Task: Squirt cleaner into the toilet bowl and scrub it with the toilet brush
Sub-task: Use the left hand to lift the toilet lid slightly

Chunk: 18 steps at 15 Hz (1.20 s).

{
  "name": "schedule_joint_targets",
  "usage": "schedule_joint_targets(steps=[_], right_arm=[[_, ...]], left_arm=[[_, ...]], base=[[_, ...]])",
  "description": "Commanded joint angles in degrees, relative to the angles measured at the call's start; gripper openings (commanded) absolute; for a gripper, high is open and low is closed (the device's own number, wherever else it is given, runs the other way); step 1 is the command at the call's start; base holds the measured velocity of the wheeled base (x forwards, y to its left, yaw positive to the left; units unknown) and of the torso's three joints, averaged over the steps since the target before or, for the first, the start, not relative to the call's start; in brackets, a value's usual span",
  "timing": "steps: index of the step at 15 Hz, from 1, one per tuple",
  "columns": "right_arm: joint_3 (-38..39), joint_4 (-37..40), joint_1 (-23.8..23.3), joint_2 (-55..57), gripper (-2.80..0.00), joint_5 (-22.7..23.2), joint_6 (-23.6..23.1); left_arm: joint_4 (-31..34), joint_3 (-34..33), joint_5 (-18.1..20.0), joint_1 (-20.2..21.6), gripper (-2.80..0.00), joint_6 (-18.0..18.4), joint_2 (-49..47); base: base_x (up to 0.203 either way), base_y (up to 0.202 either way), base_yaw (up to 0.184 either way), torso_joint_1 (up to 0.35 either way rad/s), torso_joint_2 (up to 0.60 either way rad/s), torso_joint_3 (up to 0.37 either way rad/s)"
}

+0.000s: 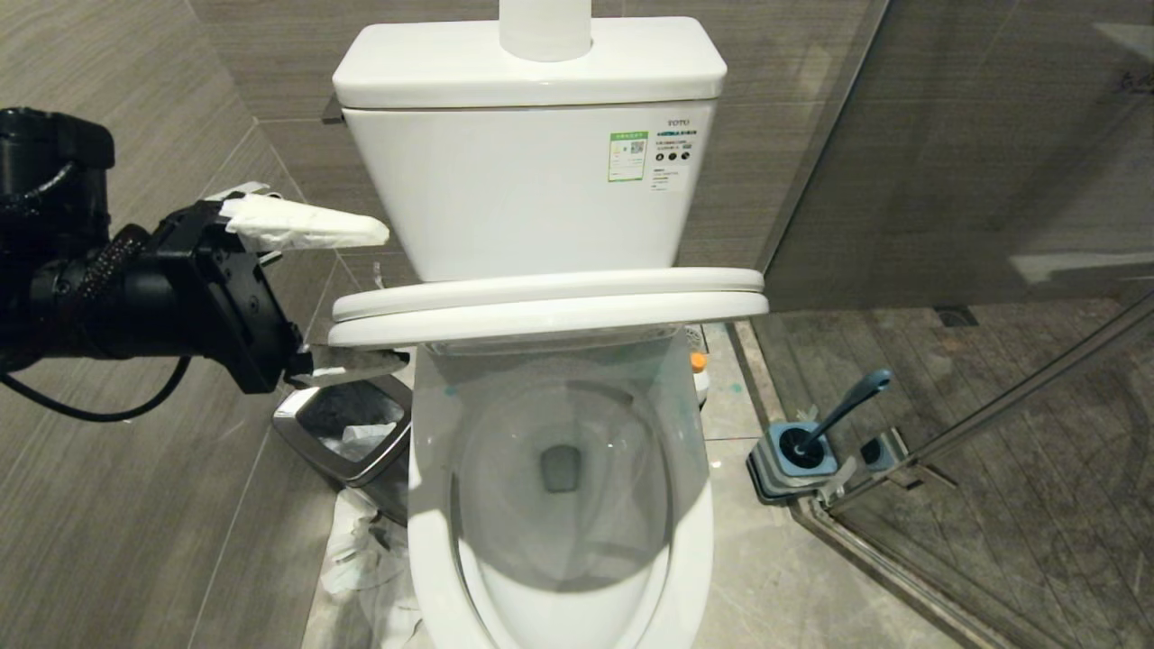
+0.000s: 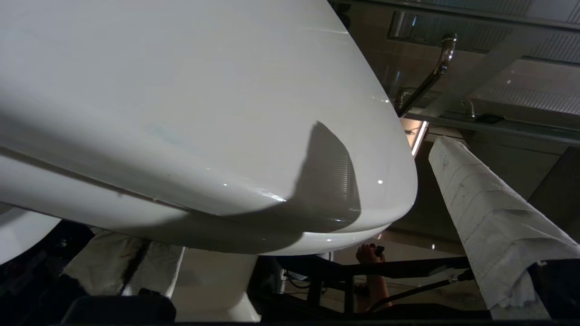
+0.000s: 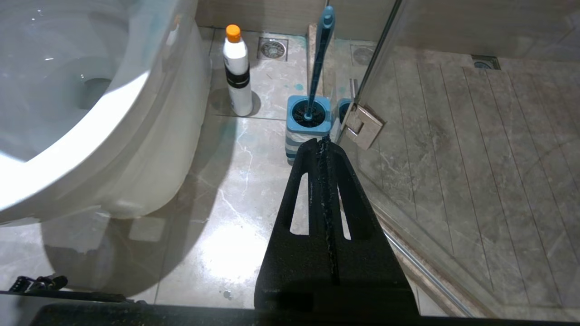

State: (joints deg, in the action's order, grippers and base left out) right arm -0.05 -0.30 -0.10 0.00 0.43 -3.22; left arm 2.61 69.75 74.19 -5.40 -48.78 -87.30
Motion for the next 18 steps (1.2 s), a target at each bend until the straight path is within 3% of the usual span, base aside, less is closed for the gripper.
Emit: schedule_joint_targets(steps=[1,7,18], right_arm=[[0.0,-0.1,0.0,0.1,-2.8,0.0,0.0],[0.0,-0.1,0.0,0.1,-2.8,0.0,0.0],[0.0,-0.1,0.0,0.1,-2.8,0.0,0.0]], left_arm=[[0.2,1.9,0.3,-0.3,0.0,-2.1,0.8],[-0.1,7.1,0.3,-0.2,0.0,-8.9,1.7],[-0.8,12.9,-0.2,-1.5,0.0,-8.8,1.0]], base=[[0.0,0.0,0.0,0.0,0.0,0.0],[0.0,0.0,0.0,0.0,0.0,0.0],[0.0,0.0,0.0,0.0,0.0,0.0]])
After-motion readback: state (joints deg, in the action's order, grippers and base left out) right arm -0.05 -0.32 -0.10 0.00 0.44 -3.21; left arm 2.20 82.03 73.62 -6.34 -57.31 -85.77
